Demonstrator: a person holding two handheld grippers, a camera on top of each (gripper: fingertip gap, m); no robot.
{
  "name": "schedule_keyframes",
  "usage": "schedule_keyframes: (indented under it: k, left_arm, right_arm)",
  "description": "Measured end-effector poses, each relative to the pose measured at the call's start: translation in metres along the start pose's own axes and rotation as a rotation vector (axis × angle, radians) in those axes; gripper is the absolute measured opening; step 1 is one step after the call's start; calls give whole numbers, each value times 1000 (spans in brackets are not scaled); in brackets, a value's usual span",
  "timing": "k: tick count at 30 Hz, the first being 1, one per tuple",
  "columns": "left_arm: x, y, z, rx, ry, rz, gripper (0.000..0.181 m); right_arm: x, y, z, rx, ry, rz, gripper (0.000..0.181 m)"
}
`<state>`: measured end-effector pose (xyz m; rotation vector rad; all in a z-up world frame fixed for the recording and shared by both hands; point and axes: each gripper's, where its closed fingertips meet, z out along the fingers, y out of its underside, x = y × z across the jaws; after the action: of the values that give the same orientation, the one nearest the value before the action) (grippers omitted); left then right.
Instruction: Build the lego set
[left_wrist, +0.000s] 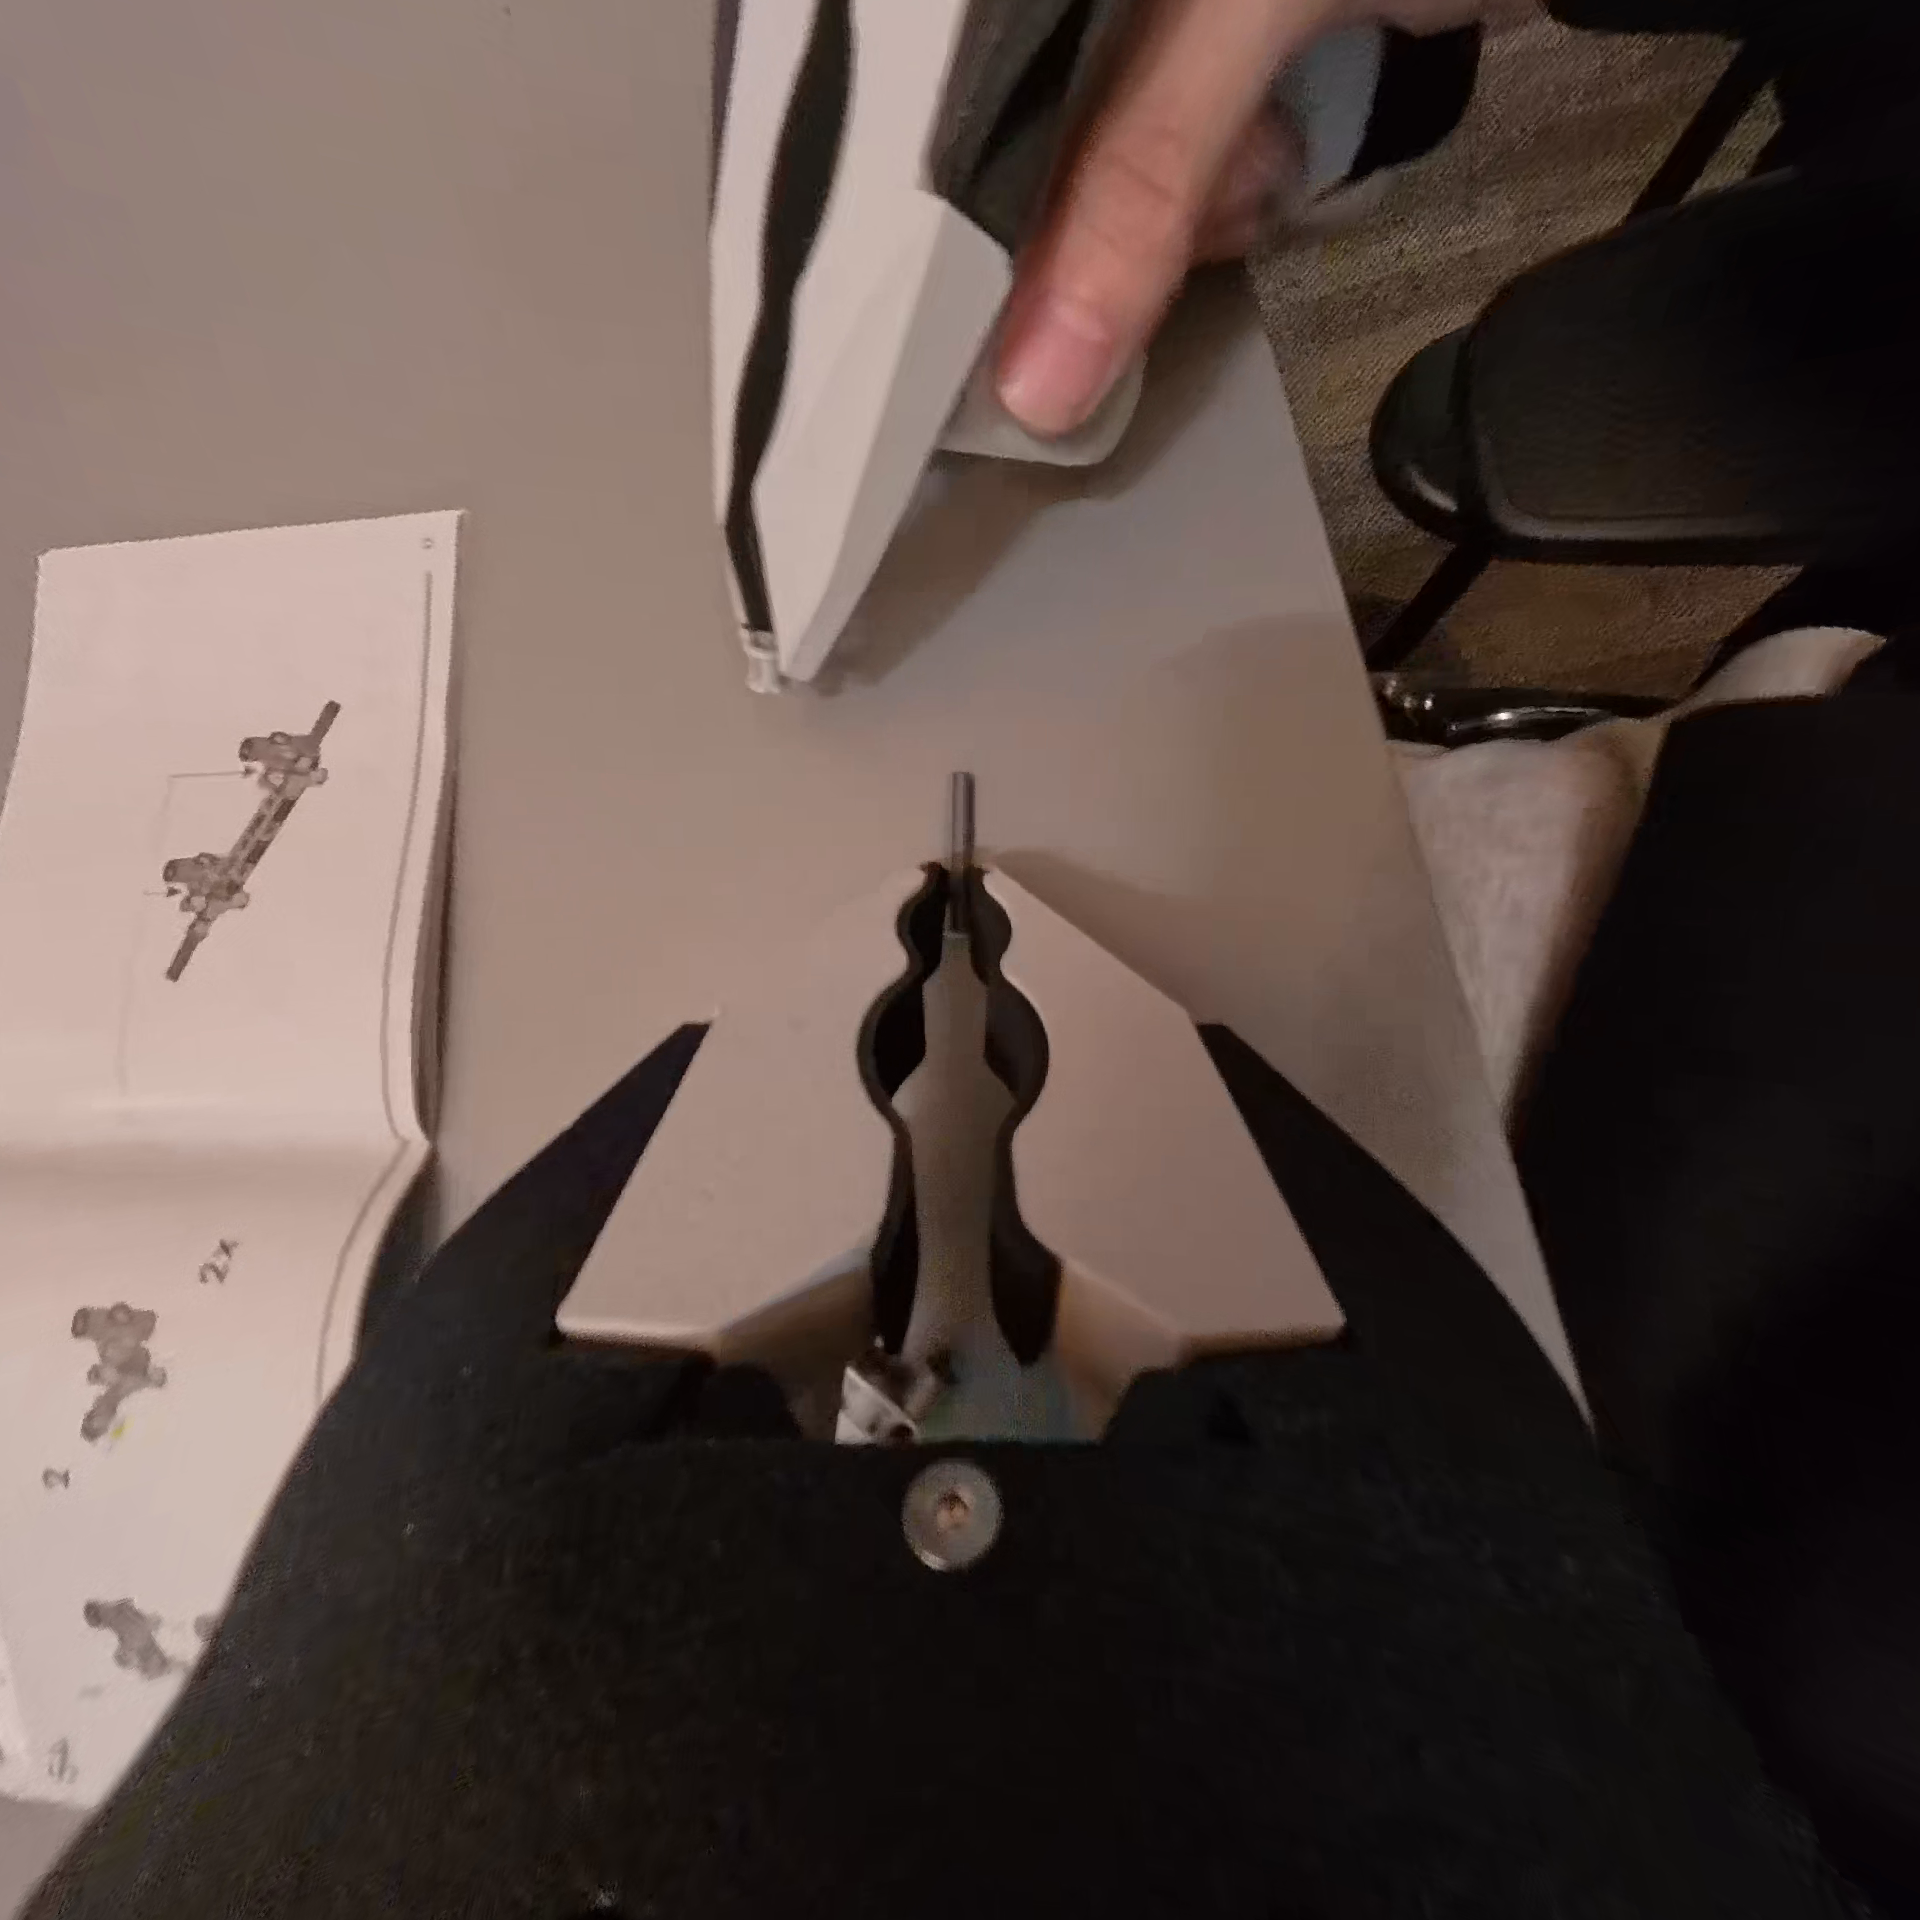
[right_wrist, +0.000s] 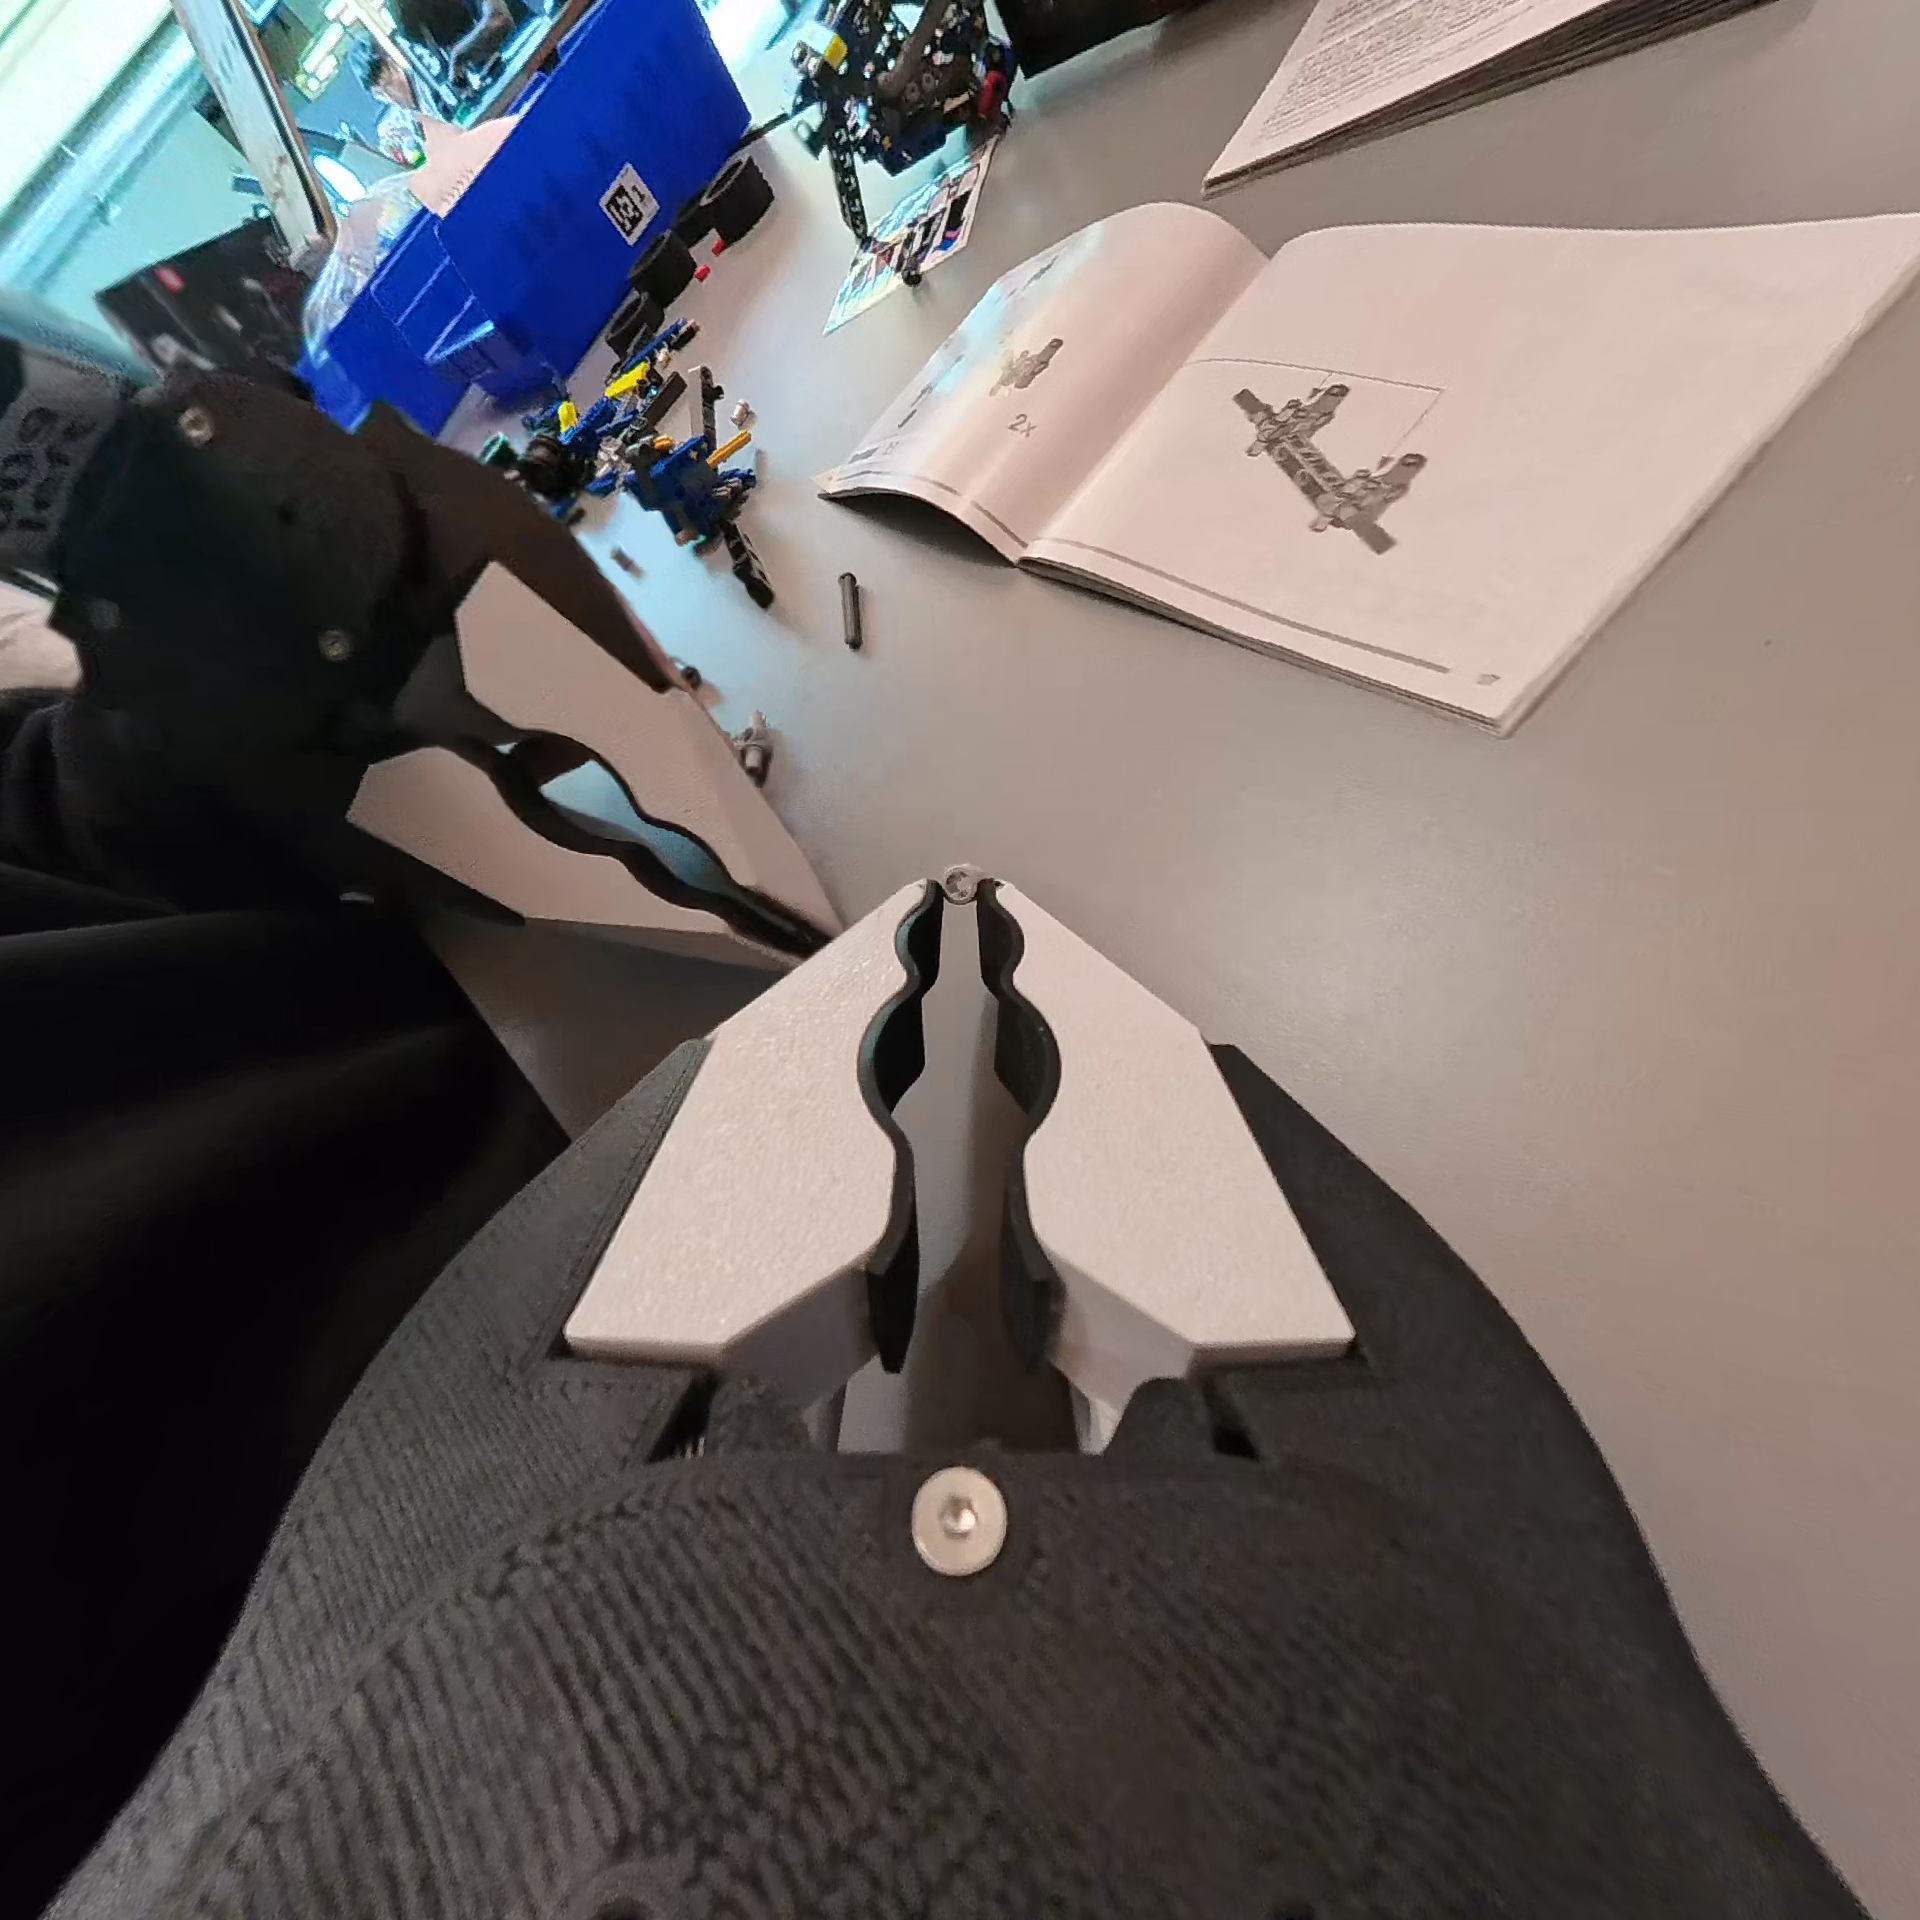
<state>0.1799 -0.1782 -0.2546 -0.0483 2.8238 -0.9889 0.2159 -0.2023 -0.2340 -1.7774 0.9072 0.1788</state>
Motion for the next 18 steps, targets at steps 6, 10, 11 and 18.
schedule_keyframes:
  k: [6, 10, 11, 18]
  left_arm:
    - [-6, 24, -67, 140, -173, -191, 1]
    - [-23, 86, -127, 120, -287, -437, 1]
    - [-26, 105, -138, 101, -310, -493, 1]
    - [-13, 161, -152, 93, -293, -684, 1]
  right_arm:
    - [-20, 3, 27, -71, -46, -14, 5]
    - [-41, -3, 49, -100, -125, 23, 5]
    - [-46, -6, 54, -99, -145, 24, 5]
    - [-46, -3, 76, -204, -126, -36, 5]
